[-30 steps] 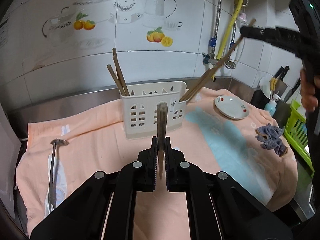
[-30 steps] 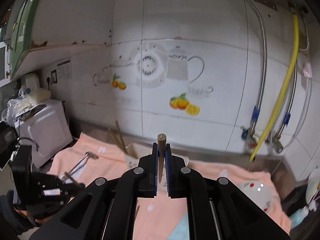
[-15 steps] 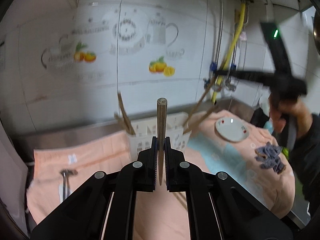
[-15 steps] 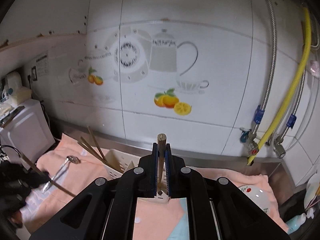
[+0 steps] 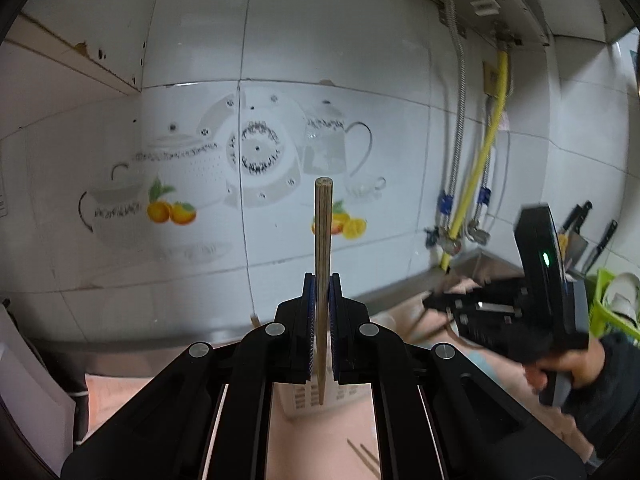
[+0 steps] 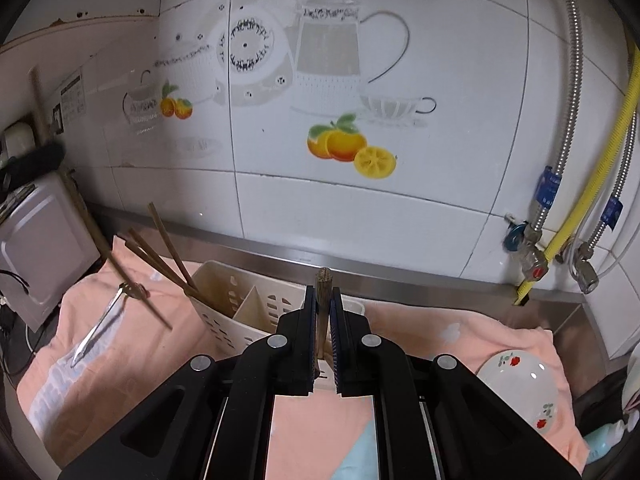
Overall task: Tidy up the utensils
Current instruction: 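Lower the chopstick into the holder with the right gripper while the left gripper lowers its chopstick, then open both grippers, releasing the chopsticks into the holder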
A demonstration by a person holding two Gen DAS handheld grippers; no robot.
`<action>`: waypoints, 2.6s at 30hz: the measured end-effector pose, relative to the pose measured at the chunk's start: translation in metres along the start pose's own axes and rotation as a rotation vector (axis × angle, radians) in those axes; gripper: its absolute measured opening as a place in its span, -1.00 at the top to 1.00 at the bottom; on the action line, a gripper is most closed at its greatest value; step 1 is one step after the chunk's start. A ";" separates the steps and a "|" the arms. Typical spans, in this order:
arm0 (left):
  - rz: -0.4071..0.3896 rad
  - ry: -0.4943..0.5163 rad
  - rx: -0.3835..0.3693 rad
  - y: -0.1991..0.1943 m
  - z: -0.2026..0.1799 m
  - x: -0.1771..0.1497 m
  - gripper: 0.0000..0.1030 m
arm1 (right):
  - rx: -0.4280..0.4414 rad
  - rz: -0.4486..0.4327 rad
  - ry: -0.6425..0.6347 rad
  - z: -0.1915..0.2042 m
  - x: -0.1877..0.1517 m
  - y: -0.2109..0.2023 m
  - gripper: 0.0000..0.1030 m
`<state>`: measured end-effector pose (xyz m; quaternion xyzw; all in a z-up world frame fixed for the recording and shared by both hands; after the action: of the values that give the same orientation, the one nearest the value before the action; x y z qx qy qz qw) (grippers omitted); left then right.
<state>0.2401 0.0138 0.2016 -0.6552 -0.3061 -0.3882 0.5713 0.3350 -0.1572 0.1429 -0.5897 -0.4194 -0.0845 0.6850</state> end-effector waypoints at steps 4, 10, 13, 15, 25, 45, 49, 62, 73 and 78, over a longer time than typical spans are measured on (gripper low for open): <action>-0.017 -0.024 0.016 0.013 0.005 0.013 0.89 | 0.004 0.009 0.002 -0.002 -0.002 0.005 0.87; -0.026 -0.064 0.023 0.033 0.009 0.022 0.89 | -0.003 0.017 -0.014 0.000 -0.005 0.009 0.87; -0.010 -0.073 0.028 0.045 0.012 0.021 0.89 | -0.001 0.018 -0.017 0.000 -0.005 0.010 0.87; 0.011 -0.085 0.031 0.054 0.015 0.017 0.89 | 0.001 0.019 -0.013 -0.002 -0.005 0.011 0.87; 0.100 -0.096 0.025 0.084 0.022 -0.006 0.89 | 0.002 0.021 -0.002 -0.004 -0.008 0.014 0.87; 0.181 -0.119 0.004 0.098 0.027 -0.030 0.86 | -0.010 0.017 -0.010 -0.001 -0.010 0.013 0.70; 0.188 -0.122 0.003 0.098 0.027 -0.032 0.80 | -0.011 0.013 -0.012 0.000 -0.011 0.011 0.55; 0.176 -0.128 0.029 0.085 0.027 -0.039 -0.20 | -0.036 -0.013 -0.005 -0.002 -0.018 0.002 -0.13; 0.129 -0.101 0.058 0.064 0.019 -0.040 -0.82 | -0.047 -0.046 -0.004 -0.001 -0.022 -0.010 -0.65; 0.116 -0.082 0.061 0.054 0.013 -0.042 -0.87 | -0.052 -0.054 -0.009 0.001 -0.027 -0.015 -0.71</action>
<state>0.2659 0.0198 0.1372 -0.6692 -0.3025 -0.3179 0.5996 0.3087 -0.1708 0.1357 -0.5963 -0.4357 -0.1113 0.6650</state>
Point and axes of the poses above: each gripper's, at about its wrist camera, not at the fingertips, and y roughly the way its jaws point, z to its left, x to its top, the point moved 2 cm from there along y, roughly the way its jaws point, and after that the axes turned 11 degrees about z, right-handed, at the moved point
